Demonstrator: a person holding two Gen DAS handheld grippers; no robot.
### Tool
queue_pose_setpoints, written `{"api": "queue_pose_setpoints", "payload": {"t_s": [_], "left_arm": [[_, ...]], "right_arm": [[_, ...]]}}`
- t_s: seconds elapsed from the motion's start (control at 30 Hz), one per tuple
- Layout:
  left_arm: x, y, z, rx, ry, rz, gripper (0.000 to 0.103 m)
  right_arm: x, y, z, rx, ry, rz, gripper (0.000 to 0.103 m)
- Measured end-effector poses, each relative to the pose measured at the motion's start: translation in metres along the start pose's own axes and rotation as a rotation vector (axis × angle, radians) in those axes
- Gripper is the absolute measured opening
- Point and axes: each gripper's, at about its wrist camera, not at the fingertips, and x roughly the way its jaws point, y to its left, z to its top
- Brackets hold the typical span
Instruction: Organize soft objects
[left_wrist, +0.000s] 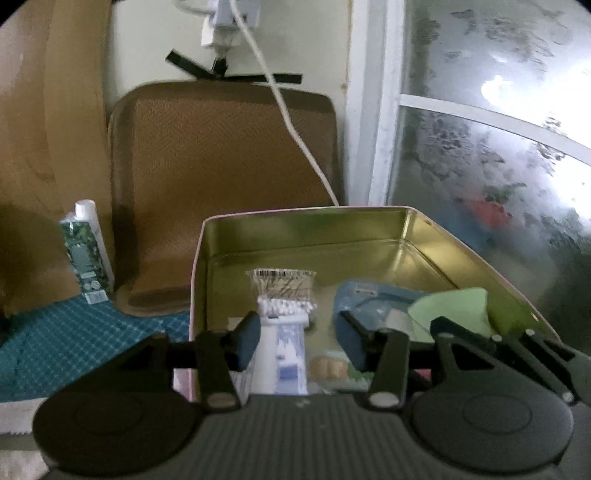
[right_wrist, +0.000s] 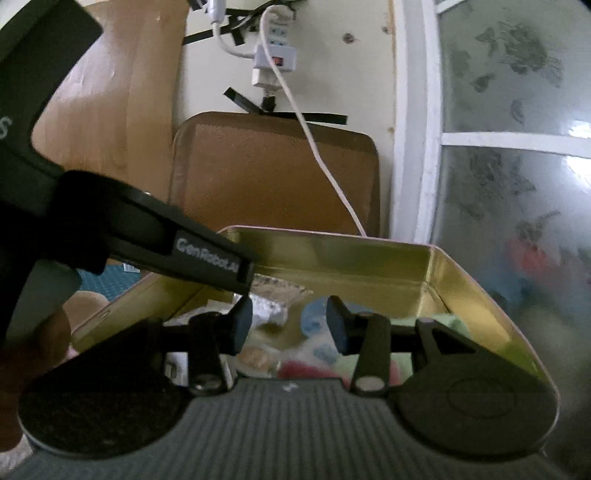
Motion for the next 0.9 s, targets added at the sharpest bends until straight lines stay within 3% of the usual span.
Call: {"api": "queue_pose_setpoints", "payload": {"t_s": [0.23,0.5,0.9], "left_arm": [[-0.056,-0.012,-0.022,0.058,-0.035,0.066,0.054],[-0.111,-0.001,-0.057,0.022,-0.041,0.111,0.059],[-0.153,0.009,-0.109,-0.028,-0.015,0.125,0.066]], "right_arm": [[-0.038,0.000,-0.003,0.063,-0.007,0.038,0.047],[-0.078,0.018,-0.012,0.110,0.015,0.113,0.047],[-0.123,0.050,-0.037,0.119,0.090,0.153,0.050]]}}
